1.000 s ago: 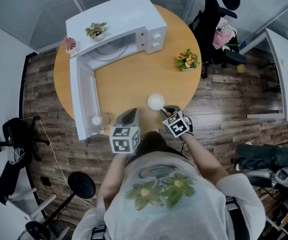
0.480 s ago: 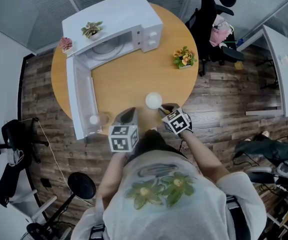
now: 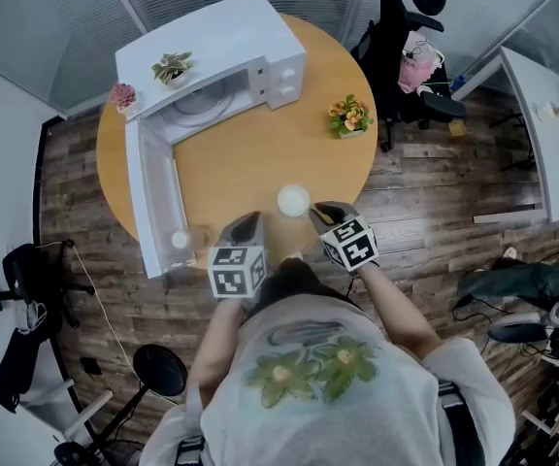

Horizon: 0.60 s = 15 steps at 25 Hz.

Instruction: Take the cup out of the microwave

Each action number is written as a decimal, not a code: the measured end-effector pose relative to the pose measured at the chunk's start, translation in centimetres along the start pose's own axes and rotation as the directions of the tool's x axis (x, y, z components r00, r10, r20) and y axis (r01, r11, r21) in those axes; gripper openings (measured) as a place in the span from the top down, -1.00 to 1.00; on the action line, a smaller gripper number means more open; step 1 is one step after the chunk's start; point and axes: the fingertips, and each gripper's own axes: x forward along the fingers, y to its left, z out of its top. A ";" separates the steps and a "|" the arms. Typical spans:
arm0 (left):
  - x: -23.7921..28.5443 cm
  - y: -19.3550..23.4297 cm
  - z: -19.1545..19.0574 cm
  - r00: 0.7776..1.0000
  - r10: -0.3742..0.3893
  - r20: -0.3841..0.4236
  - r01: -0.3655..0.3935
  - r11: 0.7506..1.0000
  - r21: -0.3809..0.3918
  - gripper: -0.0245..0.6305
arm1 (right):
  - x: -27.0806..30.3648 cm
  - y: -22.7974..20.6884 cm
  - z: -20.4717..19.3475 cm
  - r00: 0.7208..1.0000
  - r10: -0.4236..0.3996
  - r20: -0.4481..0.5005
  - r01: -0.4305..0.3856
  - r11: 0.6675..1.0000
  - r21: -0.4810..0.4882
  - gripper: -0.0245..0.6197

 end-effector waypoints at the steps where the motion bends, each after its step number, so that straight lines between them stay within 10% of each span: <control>1: 0.0 -0.1 0.2 1.000 -0.001 0.005 0.001 1.000 0.000 0.92 | -0.5 0.0 0.7 1.000 -0.006 0.023 0.005 1.000 0.007 0.71; 15: -0.8 -1.6 3.3 0.996 -0.027 0.081 0.025 0.999 0.026 0.92 | -7.0 -0.1 8.5 0.964 -0.054 0.259 0.031 0.995 0.091 0.87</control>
